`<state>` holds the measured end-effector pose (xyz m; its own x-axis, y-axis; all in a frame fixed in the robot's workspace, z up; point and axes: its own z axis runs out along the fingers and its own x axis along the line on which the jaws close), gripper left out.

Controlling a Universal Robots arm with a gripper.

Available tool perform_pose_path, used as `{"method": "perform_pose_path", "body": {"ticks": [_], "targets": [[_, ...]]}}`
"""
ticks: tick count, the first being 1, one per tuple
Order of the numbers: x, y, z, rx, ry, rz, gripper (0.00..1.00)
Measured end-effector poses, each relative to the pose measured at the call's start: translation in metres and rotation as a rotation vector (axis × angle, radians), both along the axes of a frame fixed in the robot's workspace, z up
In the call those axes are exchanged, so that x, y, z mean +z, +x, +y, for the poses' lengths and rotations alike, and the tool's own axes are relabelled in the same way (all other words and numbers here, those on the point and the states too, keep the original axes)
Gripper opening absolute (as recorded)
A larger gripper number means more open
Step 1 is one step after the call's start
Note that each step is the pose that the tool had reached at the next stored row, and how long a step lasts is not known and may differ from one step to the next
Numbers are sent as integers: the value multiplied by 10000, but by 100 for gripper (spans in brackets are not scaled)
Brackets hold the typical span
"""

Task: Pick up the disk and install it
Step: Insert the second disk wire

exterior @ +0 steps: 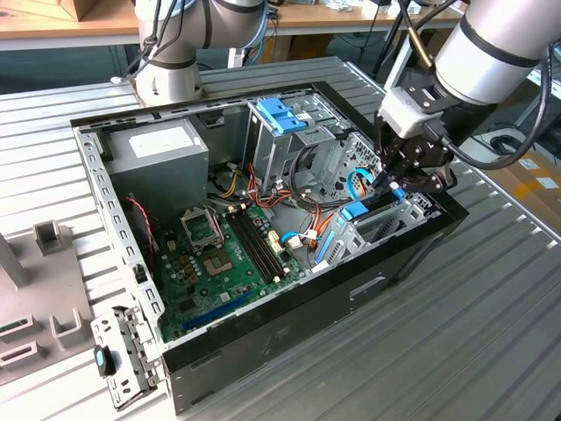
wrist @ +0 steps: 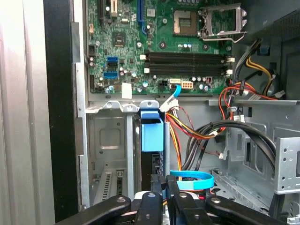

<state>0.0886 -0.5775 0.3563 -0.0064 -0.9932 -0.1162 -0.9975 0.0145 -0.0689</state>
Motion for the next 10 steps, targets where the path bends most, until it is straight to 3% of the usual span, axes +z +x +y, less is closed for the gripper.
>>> {"method": "perform_pose_path", "body": {"ticks": [1,2,10], "targets": [[-1,0,0,1,-1,-117,16],[-1,1,0,0,-3,-137,16],[-19,-47,0,0,57,-139,16]]}}
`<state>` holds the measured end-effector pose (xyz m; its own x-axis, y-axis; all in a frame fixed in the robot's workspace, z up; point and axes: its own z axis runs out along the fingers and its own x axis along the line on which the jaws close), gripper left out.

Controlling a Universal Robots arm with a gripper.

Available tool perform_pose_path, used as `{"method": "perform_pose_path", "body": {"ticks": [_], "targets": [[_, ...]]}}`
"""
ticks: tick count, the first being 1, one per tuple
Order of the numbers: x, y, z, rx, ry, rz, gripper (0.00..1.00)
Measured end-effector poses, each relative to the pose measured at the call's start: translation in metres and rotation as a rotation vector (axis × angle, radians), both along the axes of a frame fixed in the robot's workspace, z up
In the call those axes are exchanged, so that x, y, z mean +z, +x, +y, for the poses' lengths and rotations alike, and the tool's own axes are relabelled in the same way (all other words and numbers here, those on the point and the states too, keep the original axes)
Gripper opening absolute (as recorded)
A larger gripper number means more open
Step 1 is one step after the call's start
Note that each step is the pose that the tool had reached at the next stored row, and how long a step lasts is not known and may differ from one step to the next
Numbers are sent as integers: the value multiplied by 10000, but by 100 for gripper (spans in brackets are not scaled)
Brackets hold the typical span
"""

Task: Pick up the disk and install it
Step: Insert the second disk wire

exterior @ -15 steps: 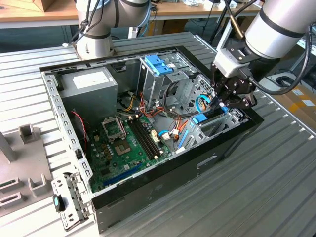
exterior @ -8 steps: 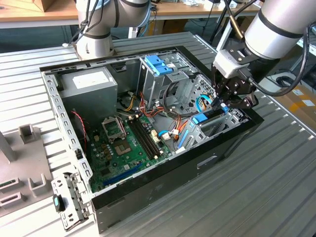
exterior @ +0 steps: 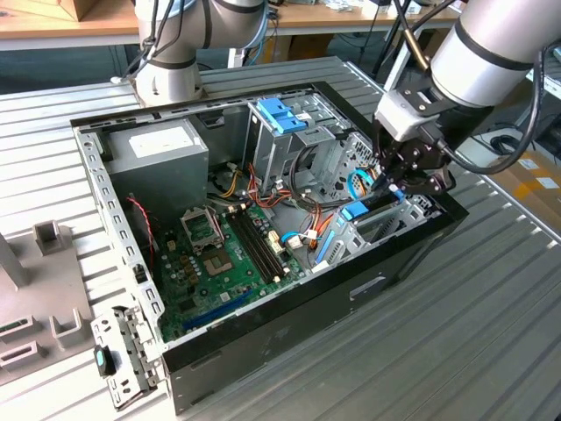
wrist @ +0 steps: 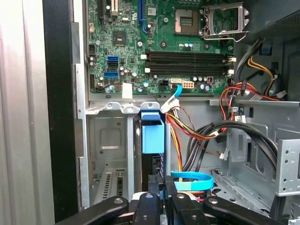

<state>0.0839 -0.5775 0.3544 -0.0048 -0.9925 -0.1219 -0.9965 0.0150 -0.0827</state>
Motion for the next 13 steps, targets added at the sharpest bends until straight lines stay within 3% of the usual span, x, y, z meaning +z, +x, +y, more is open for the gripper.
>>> {"method": "perform_pose_path", "body": {"ticks": [3,12,13], "targets": [[-21,-3,1,43,61,0,16],[-50,-3,2,231,69,1,16],[-50,-2,2,232,69,-24,16]]}}
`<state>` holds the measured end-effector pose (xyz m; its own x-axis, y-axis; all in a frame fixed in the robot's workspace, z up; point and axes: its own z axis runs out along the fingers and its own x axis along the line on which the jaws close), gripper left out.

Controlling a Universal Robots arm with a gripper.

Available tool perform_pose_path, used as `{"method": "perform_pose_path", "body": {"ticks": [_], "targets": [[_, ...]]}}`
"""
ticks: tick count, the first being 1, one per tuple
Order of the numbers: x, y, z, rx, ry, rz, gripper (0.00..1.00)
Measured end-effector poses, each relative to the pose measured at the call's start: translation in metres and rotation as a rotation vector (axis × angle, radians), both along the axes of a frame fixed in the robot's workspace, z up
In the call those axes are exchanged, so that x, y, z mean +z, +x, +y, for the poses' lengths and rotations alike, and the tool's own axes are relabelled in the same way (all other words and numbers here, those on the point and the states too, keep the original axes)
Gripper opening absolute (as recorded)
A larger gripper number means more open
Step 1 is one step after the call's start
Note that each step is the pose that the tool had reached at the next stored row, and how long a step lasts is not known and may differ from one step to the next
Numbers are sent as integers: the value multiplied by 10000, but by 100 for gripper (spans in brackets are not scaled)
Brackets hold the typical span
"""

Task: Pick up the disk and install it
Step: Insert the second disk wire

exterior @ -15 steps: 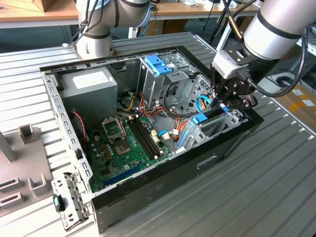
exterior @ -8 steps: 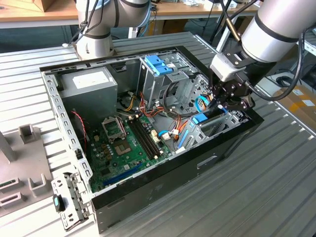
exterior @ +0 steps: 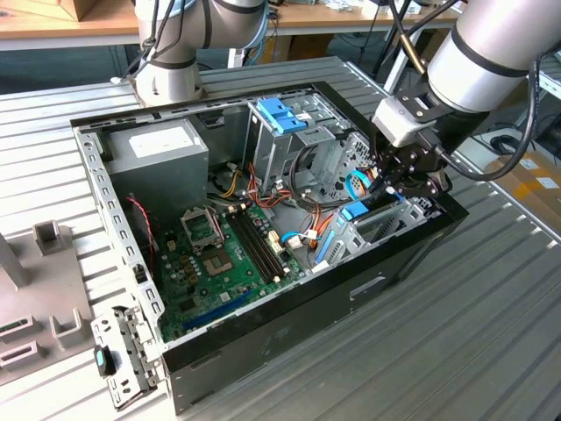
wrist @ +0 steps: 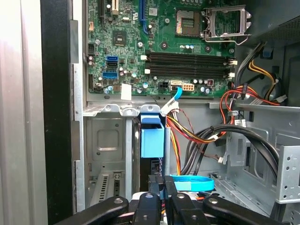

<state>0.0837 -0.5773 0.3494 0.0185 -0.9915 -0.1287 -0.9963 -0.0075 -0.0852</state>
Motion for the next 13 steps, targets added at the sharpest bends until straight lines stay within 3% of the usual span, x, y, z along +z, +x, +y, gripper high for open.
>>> {"method": "perform_pose_path", "body": {"ticks": [2,6,8,13], "targets": [[-2,0,0,-1,1,-97,16],[-1,0,0,-1,0,-113,16],[-2,-1,0,-3,0,-208,16],[-2,-1,0,-2,3,-255,16]]}}
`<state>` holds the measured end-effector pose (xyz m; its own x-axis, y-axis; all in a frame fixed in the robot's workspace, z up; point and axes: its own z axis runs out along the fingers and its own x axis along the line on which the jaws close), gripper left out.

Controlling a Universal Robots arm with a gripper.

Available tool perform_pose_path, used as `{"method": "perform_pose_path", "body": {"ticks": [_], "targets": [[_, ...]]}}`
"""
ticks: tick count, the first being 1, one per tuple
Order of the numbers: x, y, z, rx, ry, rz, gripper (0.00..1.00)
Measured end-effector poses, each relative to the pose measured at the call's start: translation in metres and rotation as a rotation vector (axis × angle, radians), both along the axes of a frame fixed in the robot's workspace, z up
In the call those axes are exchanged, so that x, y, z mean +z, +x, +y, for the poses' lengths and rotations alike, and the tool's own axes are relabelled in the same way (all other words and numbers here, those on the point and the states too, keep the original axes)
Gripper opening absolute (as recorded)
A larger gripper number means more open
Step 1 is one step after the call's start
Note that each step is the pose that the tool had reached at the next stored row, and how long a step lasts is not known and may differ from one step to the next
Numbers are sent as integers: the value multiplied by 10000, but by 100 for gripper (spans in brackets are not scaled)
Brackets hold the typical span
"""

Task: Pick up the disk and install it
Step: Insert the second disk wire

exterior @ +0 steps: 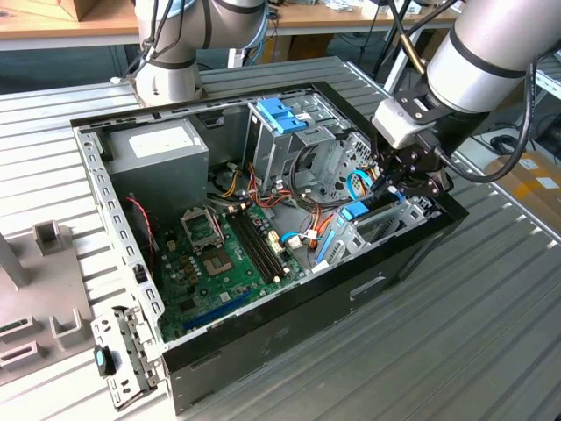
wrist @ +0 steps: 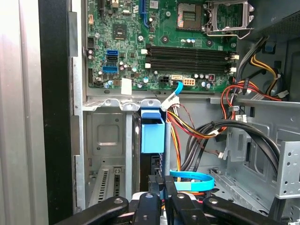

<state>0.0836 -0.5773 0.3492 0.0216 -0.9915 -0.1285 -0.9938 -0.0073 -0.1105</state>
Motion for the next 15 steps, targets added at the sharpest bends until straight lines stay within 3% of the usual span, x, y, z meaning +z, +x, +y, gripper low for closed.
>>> {"method": "perform_pose_path", "body": {"ticks": [15], "targets": [[-108,-2,0,0,59,0,16]]}}
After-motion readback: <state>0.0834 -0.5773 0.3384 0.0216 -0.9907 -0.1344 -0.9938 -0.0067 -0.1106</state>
